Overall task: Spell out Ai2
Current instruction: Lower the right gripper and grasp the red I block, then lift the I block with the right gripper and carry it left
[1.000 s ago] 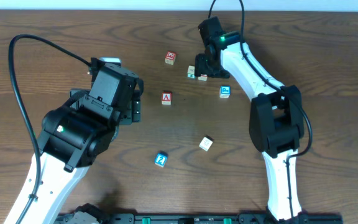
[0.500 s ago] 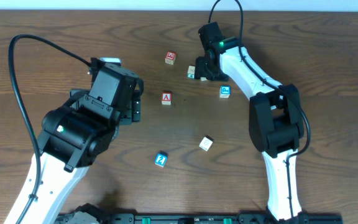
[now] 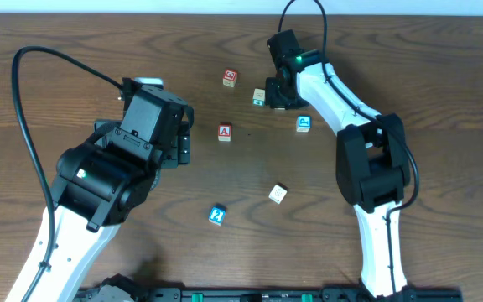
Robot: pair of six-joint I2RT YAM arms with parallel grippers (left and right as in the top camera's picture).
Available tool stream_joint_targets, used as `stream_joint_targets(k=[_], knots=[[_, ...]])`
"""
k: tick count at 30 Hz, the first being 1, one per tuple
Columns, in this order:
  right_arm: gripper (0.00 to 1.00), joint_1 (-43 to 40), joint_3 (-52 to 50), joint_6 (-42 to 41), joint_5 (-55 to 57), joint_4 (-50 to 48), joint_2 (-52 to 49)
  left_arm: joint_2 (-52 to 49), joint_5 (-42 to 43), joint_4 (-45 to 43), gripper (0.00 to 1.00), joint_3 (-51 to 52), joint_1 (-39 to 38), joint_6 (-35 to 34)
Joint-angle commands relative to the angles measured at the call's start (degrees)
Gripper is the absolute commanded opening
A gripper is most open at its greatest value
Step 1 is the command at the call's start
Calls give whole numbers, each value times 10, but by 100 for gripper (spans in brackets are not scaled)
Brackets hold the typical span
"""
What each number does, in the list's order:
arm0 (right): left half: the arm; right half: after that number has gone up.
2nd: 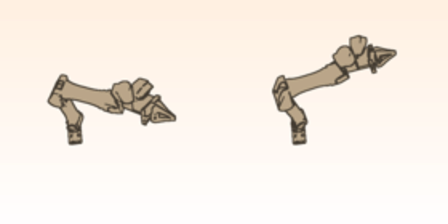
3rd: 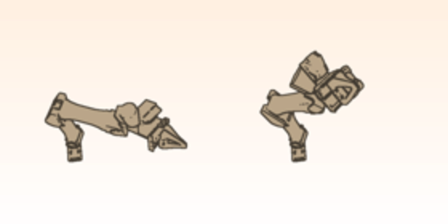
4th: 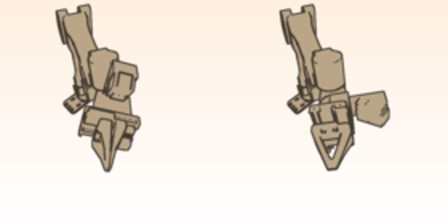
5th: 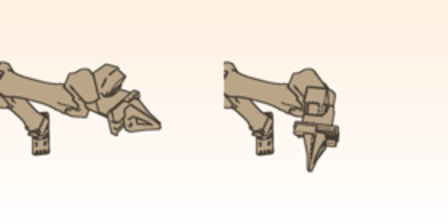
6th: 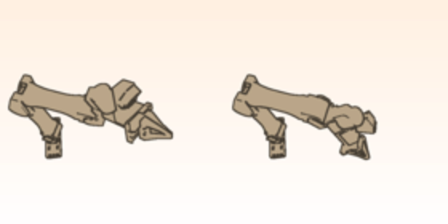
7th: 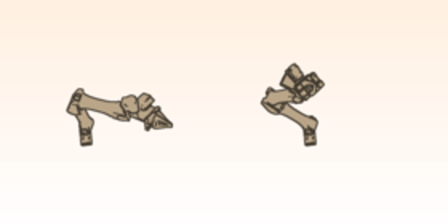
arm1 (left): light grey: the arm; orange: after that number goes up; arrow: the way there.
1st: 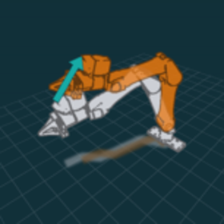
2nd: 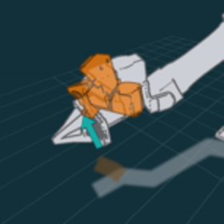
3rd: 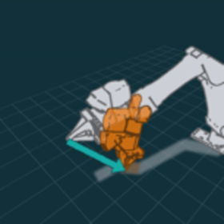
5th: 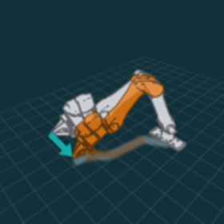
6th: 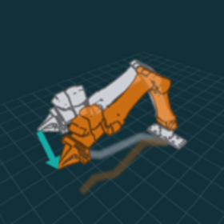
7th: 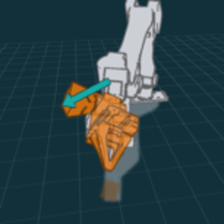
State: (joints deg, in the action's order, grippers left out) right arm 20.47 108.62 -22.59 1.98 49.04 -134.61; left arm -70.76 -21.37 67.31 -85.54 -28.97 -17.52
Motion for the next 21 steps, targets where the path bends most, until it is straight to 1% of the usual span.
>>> stream_joint_targets(k=[1,4,12,17,21], knots=[[17,2,-3,-3,2,17,-3,-2,0,3,95,-10,2,8],[20,2,-3,-5,8,21,4,-2,0,4,95,-10,2,8],[17,2,-3,-5,13,37,60,-2,0,18,95,-10,2,8],[15,2,-3,-5,35,65,140,3,7,30,95,-10,1,8],[15,2,-3,-5,58,96,220,33,9,26,95,-10,-4,9]])
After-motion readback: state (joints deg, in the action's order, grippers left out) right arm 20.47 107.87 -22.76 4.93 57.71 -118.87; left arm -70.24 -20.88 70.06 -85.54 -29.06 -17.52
